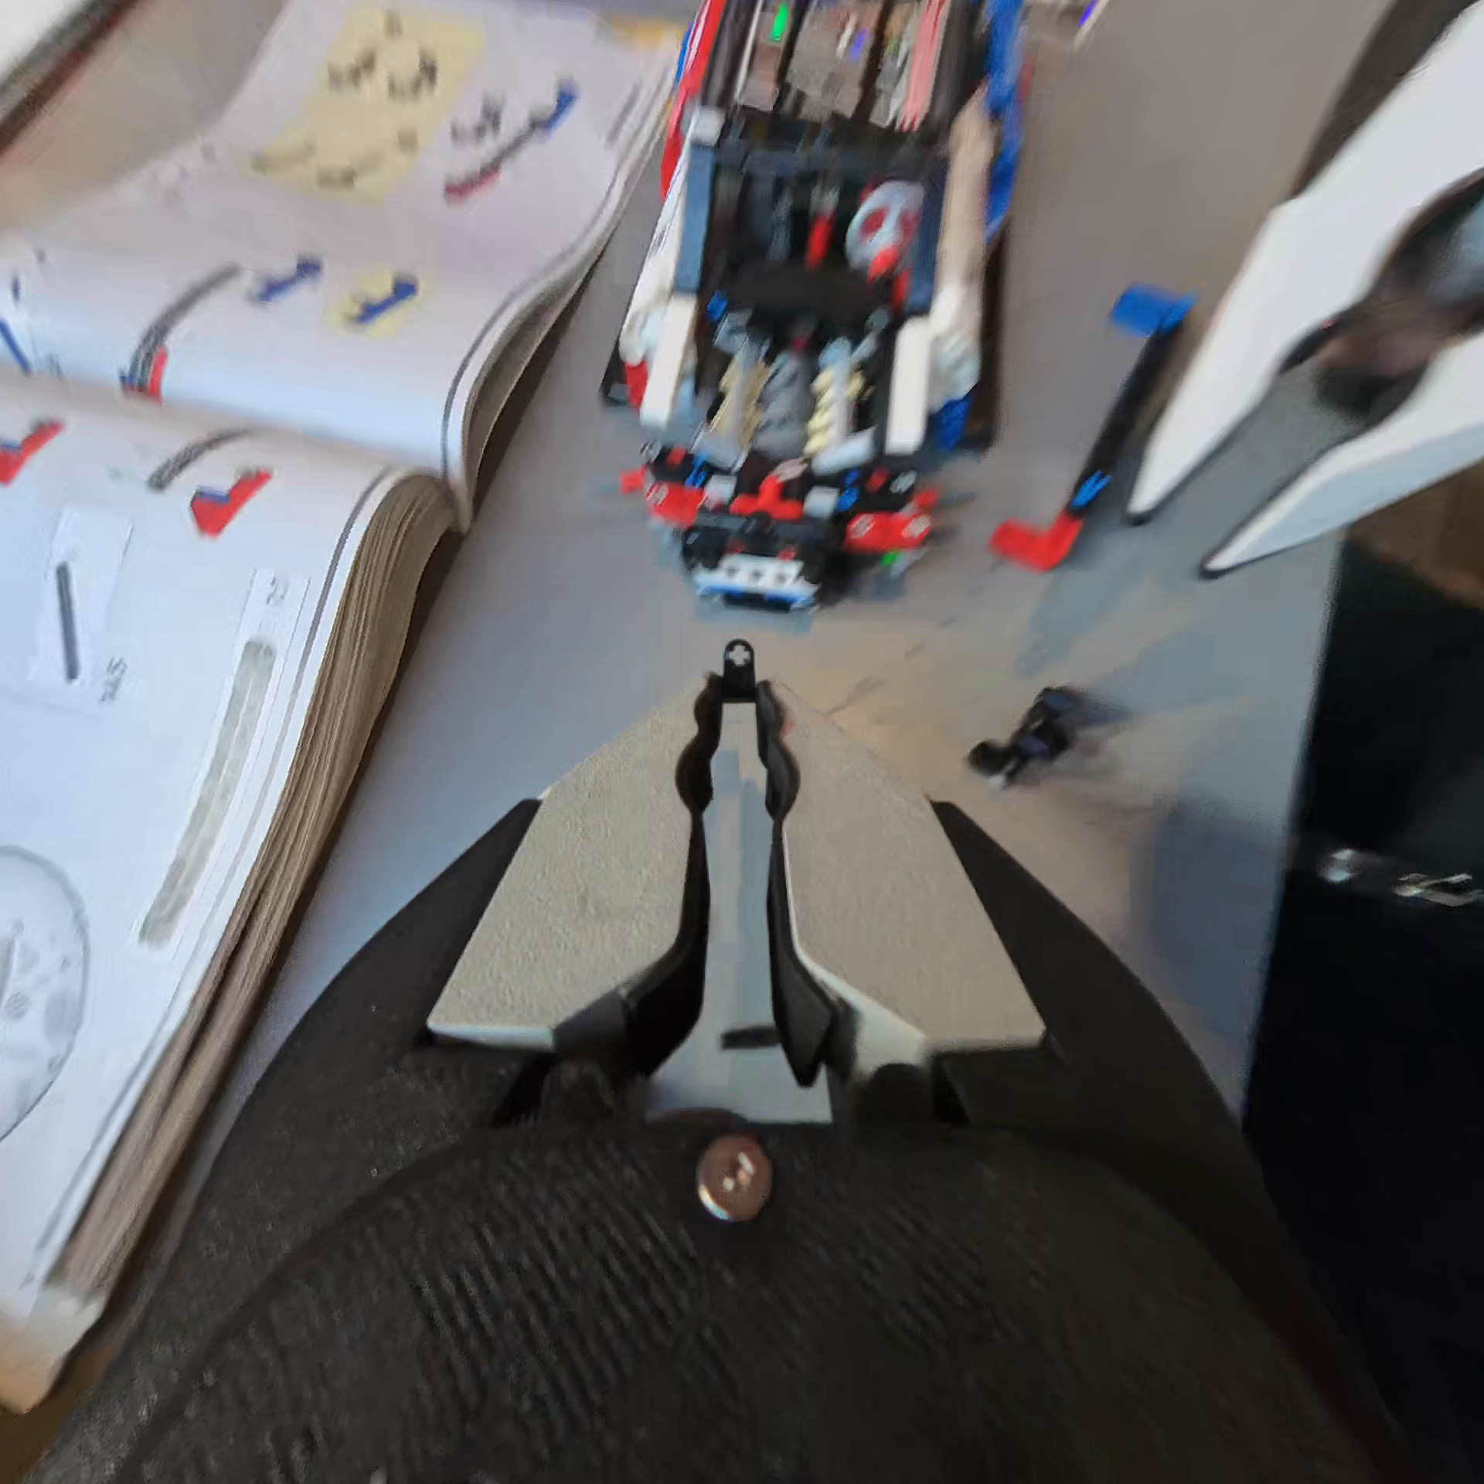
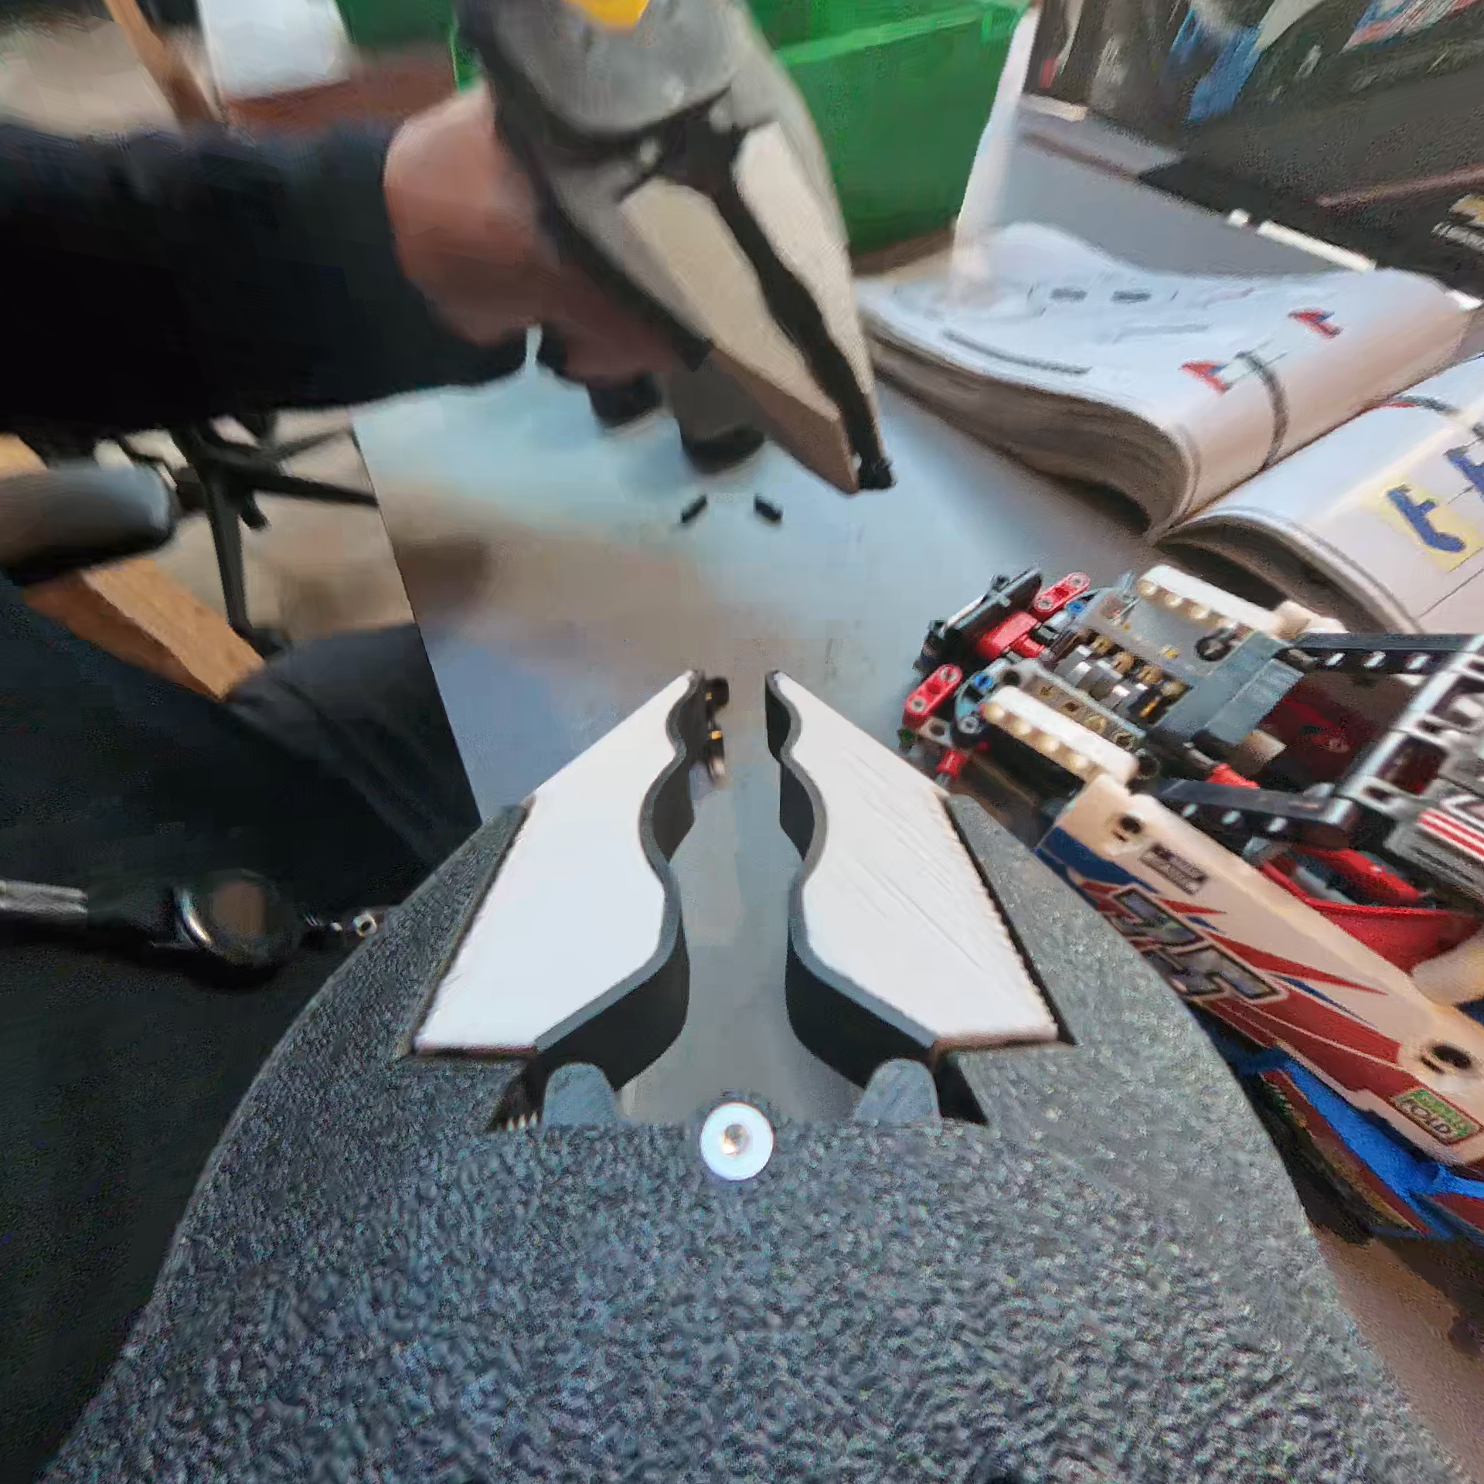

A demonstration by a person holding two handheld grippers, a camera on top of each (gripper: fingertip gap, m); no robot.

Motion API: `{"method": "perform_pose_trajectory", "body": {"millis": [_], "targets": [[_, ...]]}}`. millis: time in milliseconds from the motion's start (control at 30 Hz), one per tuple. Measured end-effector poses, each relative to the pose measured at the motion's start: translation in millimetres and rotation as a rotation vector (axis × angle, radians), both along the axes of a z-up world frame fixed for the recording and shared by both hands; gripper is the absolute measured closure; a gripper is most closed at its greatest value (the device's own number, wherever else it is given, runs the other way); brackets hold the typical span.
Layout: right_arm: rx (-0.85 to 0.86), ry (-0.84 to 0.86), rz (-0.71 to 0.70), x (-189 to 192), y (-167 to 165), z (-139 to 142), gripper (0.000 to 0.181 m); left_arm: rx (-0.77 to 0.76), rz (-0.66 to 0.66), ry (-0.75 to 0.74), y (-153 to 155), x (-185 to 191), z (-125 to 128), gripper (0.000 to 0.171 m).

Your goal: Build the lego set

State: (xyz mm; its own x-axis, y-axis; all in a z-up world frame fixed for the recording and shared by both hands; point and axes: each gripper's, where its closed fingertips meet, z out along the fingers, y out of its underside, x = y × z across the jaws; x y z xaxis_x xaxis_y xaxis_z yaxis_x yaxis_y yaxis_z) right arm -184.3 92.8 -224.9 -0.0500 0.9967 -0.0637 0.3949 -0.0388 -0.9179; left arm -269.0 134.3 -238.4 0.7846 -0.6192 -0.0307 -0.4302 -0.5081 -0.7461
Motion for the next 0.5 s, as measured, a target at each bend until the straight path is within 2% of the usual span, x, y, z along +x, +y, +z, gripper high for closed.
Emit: {"method": "perform_pose_trajectory", "body": {"millis": [67, 100, 167, 267, 367, 500], "targets": [[-0.073, 0.080, -0.026, 0.7, 8.9, 17.7, 0.164, -0.044, -0.038, -0.148, -11.6, 28.4, 10.8, 0.166], [-0.082, 0.103, -0.035, 1.2, 12.9, 23.1, 0.161, -0.092, -0.064, -0.261, -19.1, 45.4, 16.5, 0.166], [-0.060, 0.109, -0.036, 1.6, 14.9, 25.8, 0.160, -0.094, -0.126, -0.452, -30.7, 73.6, 32.0, 0.166], [0.024, 0.128, -0.020, 2.0, 7.5, 28.1, 0.160, -0.151, -0.140, -0.598, -41.1, 94.9, 36.8, 0.166], [0.141, 0.133, -0.045, 5.8, 7.3, 28.7, 0.162, -0.168, -0.095, -0.697, -40.1, 97.8, 36.3, 0.166], [0.184, 0.107, -0.035, 7.3, 4.1, 22.7, 0.160, -0.194, -0.077, -0.797, -38.8, 100.3, 37.7, 0.166]]}}
